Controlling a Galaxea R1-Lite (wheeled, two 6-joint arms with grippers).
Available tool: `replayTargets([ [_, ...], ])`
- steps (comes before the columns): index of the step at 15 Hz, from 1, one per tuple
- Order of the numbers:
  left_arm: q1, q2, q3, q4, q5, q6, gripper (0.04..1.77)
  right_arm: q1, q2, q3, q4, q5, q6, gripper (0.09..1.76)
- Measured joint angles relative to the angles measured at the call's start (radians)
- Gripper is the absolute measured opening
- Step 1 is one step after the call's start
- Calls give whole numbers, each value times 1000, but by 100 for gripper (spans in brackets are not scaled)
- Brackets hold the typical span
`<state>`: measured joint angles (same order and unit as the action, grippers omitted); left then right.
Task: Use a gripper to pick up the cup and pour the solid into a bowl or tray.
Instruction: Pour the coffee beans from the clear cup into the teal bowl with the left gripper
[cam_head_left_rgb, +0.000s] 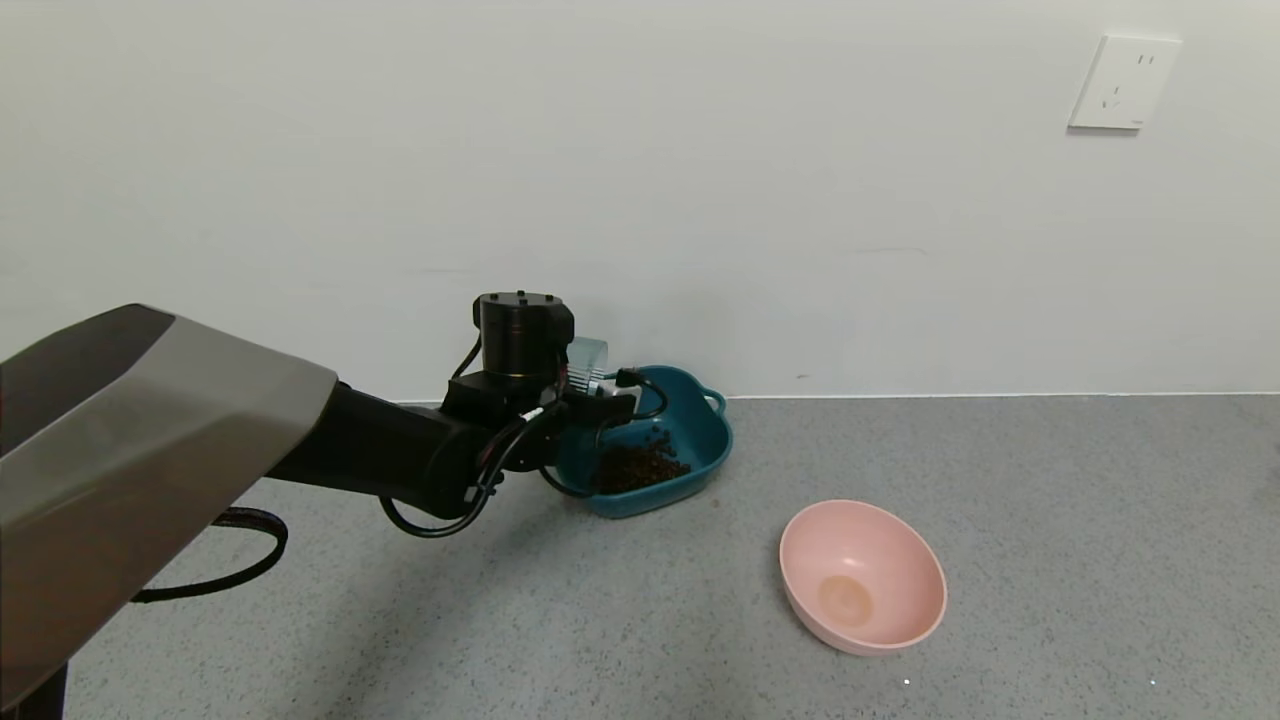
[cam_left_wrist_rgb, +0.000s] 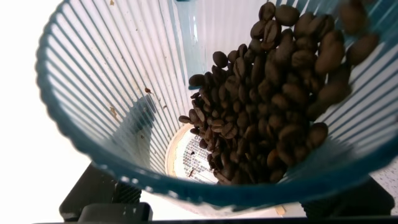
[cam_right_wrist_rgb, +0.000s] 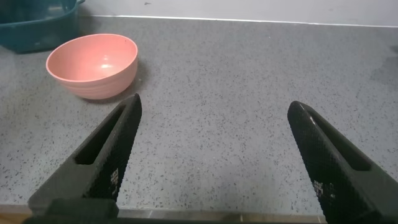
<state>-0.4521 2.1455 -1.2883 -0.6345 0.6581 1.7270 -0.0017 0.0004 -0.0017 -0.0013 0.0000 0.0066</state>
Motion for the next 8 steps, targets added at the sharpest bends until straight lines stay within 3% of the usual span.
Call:
replayTargets([
  [4, 1, -3, 12, -5, -8, -23, 133, 0, 0, 0, 0, 0, 0, 171],
  [8, 1, -9, 33, -6, -46, -140, 133, 0, 0, 0, 0, 0, 0, 171],
])
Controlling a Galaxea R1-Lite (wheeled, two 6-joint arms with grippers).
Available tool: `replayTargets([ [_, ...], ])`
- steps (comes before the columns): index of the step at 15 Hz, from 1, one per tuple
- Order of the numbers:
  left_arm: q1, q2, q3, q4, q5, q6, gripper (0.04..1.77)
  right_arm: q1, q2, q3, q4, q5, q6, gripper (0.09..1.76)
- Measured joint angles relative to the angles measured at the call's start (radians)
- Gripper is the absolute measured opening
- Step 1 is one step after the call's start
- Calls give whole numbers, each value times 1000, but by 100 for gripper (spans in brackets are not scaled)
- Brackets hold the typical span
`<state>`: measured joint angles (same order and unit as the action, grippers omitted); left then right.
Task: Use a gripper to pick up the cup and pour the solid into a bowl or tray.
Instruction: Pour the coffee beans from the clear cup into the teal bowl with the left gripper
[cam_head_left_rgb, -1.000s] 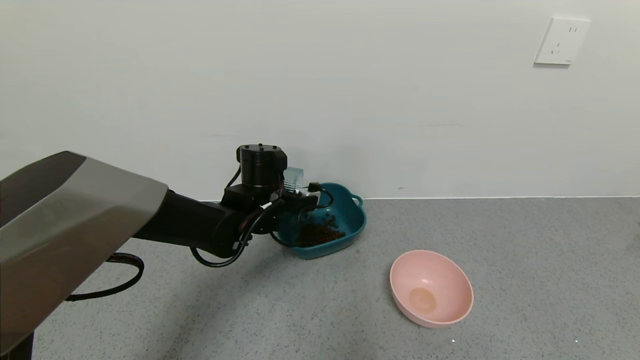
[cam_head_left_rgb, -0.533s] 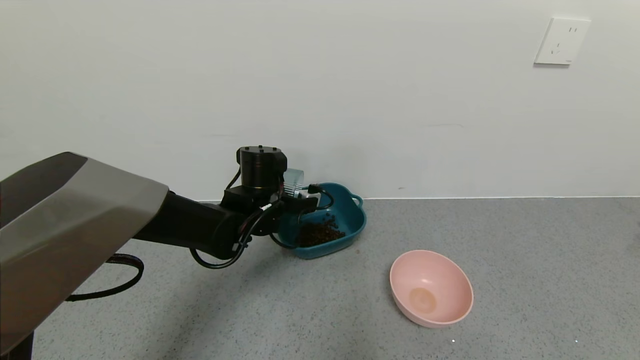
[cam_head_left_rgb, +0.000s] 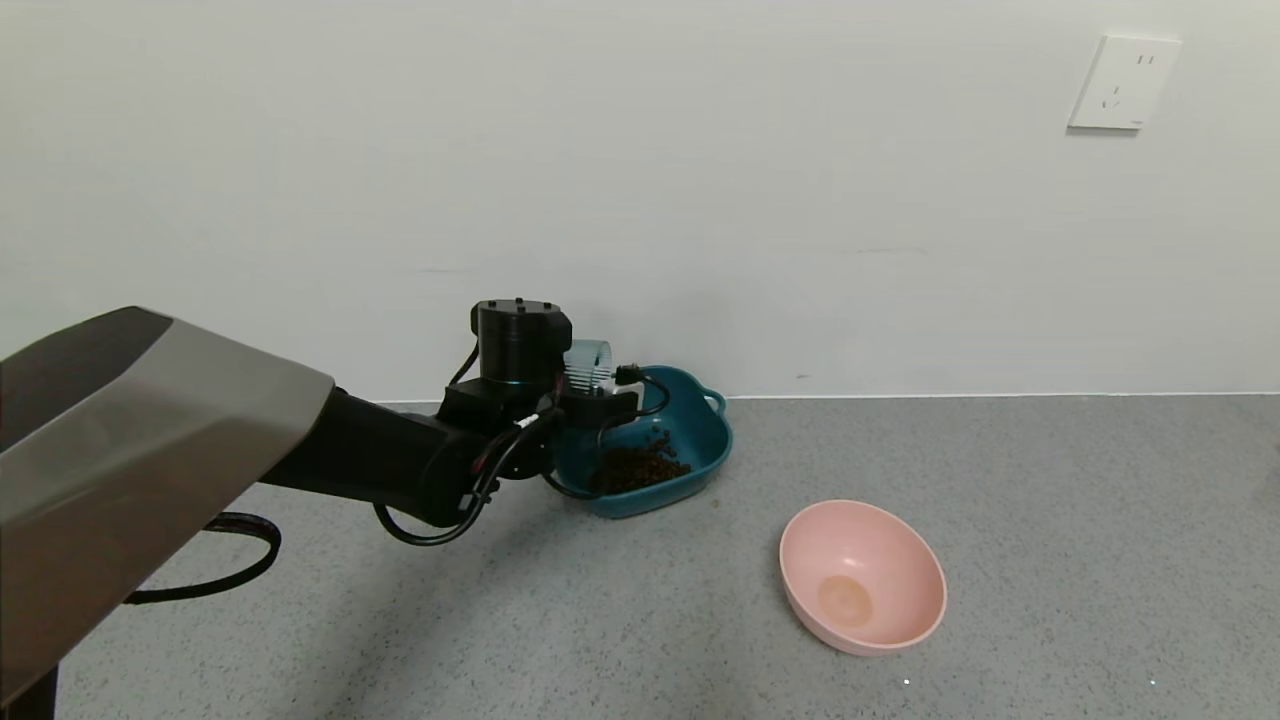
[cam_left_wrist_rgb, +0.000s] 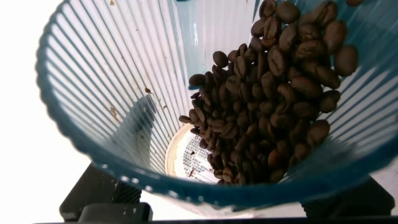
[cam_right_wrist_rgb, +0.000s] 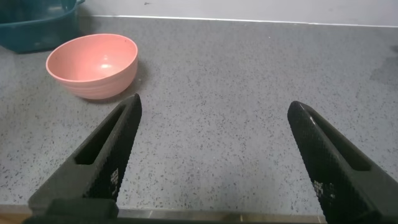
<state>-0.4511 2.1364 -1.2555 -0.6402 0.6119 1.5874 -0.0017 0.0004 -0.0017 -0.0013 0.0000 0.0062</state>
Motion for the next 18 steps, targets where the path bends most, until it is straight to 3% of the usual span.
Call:
replayTargets([
  [5, -5, -7, 13, 1, -7, -237, 133, 0, 0, 0, 0, 0, 0, 171],
  [15, 0, -65, 108, -2, -56, -864, 133, 0, 0, 0, 0, 0, 0, 171],
  [18, 45, -110, 179, -7, -133, -1017, 133, 0, 0, 0, 0, 0, 0, 171],
])
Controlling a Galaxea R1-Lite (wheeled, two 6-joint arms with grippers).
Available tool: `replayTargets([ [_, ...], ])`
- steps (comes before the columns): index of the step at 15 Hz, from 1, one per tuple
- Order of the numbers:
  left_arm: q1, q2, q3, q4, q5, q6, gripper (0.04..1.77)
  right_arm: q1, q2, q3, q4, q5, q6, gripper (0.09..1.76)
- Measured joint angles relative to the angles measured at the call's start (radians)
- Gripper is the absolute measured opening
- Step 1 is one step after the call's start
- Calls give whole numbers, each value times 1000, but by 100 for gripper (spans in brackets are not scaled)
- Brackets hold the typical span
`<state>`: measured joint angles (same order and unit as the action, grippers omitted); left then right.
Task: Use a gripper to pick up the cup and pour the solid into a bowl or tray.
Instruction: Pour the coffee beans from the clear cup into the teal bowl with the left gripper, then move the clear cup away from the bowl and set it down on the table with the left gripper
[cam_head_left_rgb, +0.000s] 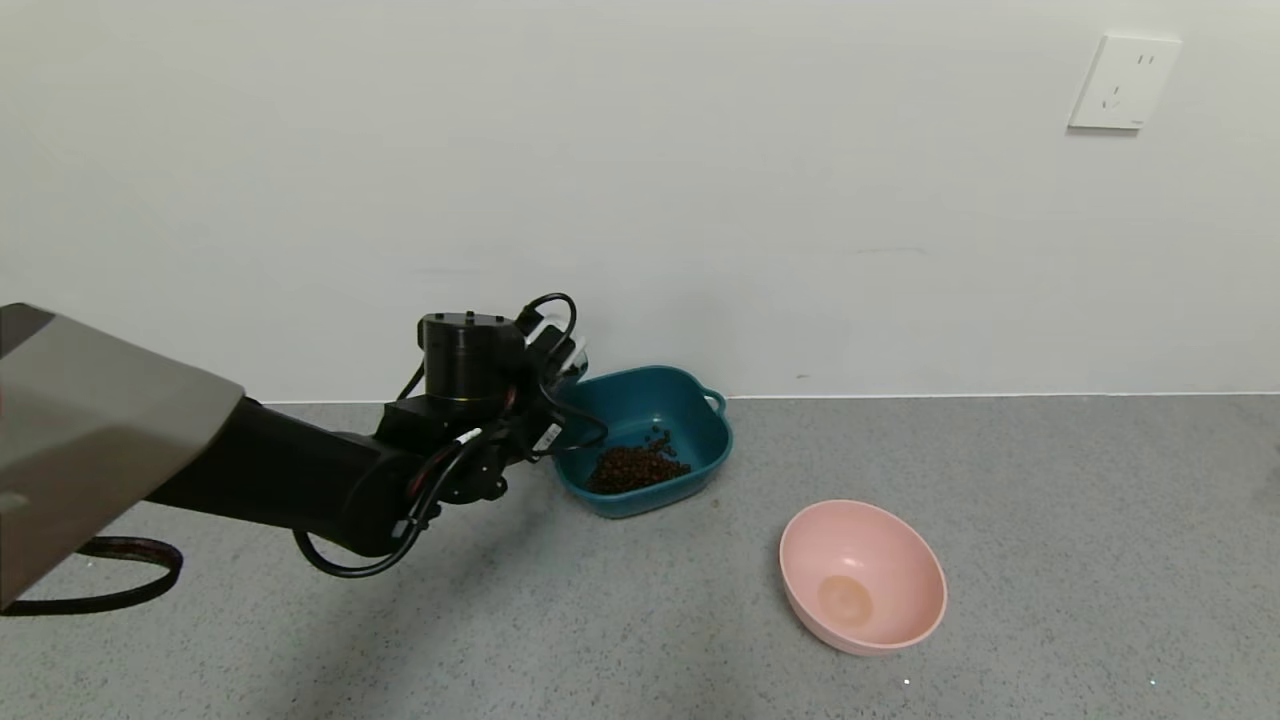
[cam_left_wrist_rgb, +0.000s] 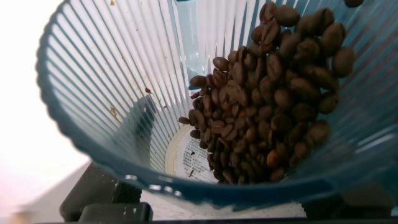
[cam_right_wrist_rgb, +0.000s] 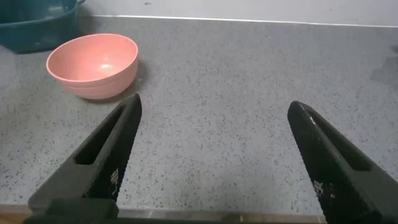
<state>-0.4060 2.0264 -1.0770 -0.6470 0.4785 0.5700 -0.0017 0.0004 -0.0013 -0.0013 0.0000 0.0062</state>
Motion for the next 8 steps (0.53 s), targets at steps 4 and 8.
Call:
replayTargets([
  [4, 110, -65, 104, -103, -153, -181, 133, 0, 0, 0, 0, 0, 0, 171],
  [8, 251, -101, 236, -289, -361, -292, 133, 0, 0, 0, 0, 0, 0, 171],
])
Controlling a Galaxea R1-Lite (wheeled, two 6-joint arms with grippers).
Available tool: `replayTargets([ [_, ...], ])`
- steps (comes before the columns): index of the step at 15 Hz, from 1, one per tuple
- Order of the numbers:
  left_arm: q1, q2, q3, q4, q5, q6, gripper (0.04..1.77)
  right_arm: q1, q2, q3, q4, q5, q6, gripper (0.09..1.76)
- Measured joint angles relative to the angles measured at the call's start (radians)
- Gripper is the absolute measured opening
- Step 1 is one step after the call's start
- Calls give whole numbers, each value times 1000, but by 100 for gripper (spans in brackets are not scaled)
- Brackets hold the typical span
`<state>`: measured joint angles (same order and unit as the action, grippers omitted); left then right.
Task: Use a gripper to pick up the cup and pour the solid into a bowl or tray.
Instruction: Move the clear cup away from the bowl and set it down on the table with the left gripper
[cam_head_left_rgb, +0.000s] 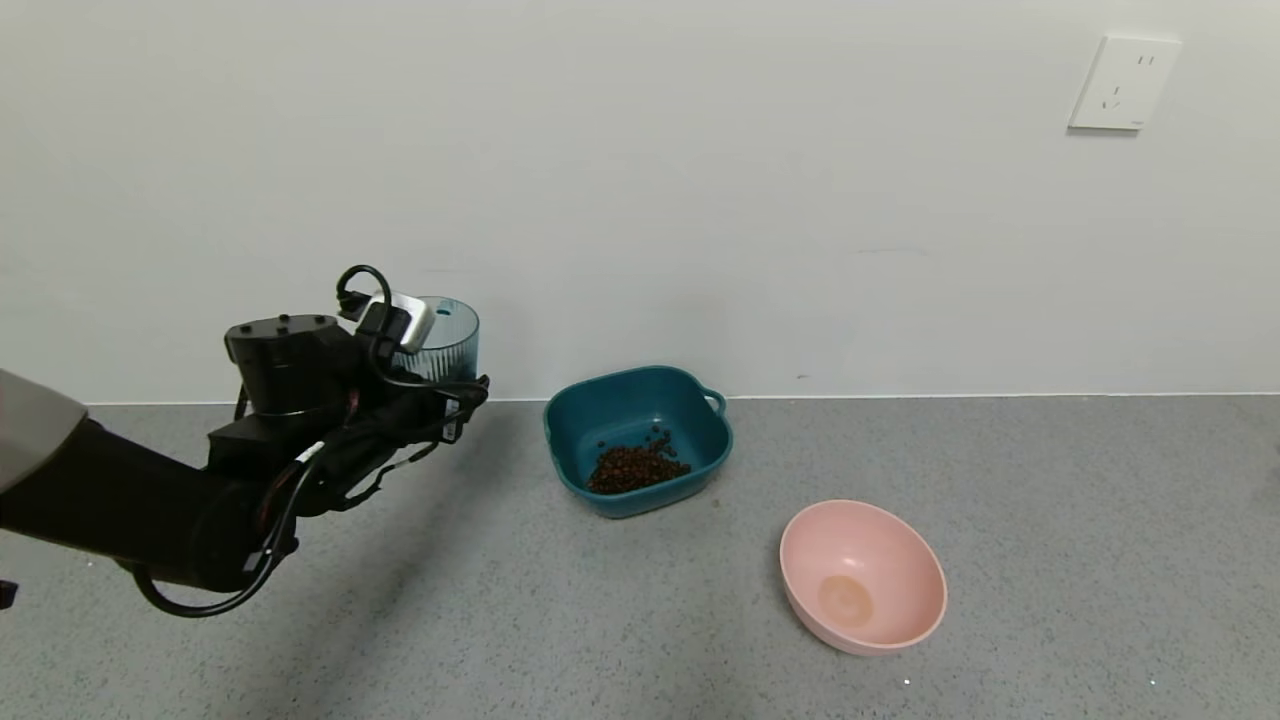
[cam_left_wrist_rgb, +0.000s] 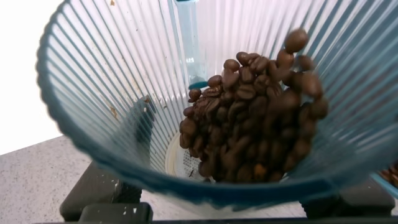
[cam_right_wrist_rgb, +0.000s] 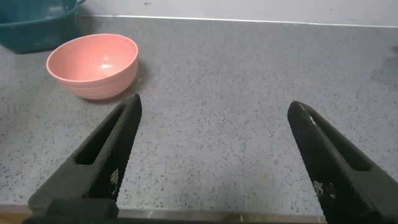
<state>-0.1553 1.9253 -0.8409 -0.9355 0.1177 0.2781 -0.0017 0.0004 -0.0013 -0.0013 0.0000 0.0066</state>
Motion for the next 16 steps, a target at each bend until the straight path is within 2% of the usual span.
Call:
replayTargets([
  [4, 72, 34, 96, -199, -99, -25, 133, 0, 0, 0, 0, 0, 0, 171],
  [6, 87, 63, 128, -256, -139, -49, 133, 0, 0, 0, 0, 0, 0, 171],
  [11, 97, 143, 113, -271, -140, -109, 133, 0, 0, 0, 0, 0, 0, 171],
  [16, 126, 251, 16, -269, -131, -122, 133, 0, 0, 0, 0, 0, 0, 171],
])
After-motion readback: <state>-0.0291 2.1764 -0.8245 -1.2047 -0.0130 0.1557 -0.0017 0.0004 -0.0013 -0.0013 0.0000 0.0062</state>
